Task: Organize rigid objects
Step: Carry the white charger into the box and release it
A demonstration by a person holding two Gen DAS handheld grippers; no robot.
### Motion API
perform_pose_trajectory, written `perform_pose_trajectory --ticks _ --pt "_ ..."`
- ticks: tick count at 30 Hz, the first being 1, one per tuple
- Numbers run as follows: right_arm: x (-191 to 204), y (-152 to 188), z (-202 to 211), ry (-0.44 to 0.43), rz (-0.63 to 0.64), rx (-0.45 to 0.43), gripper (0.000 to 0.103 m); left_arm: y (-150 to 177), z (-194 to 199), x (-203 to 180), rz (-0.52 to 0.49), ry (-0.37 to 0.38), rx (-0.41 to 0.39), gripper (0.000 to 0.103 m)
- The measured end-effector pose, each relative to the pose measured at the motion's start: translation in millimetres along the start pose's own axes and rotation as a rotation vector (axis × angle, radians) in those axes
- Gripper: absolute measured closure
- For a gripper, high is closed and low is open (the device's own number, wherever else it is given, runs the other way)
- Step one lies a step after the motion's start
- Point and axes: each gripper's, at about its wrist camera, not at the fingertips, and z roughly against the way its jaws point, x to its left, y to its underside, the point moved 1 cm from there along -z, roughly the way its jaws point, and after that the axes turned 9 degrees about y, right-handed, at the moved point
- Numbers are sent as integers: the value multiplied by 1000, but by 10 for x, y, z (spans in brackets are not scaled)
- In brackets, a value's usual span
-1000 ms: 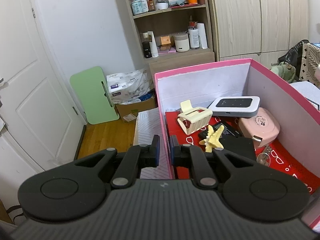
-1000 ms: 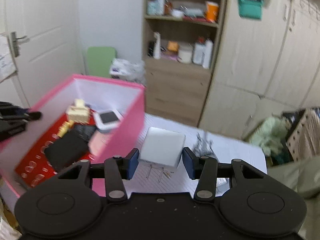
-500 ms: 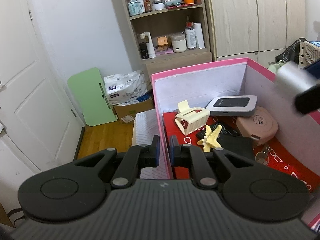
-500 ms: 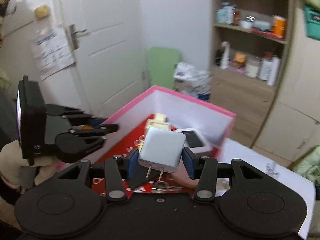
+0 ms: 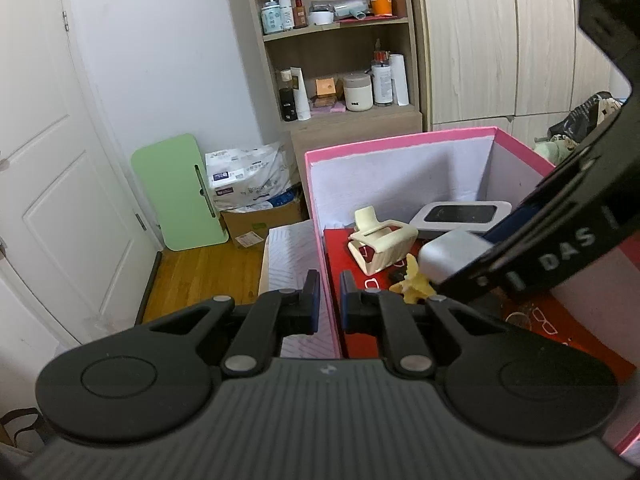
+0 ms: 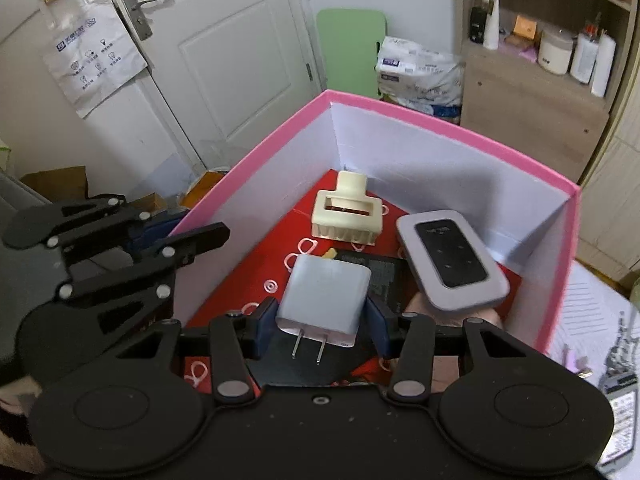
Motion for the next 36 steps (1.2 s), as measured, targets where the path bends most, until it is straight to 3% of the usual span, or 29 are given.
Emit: perform_pose_trajectory --ticks 16,21,28,31,36 --pt "-8 -208 -251 -8 -48 13 49 6 27 2 19 -1 -29 98" --pt "-130 -172 2 -14 -94 -64 46 6 30 3 18 -1 -29 98" --pt "-486 271 830 25 -154 -225 42 8 37 7 18 -4 -28 98" --pt "-701 553 1060 77 -222 -238 42 10 37 8 17 -1 -29 98" --pt "-1084 1023 1172 176 -329 -186 42 5 36 -1 9 -4 -28 98"
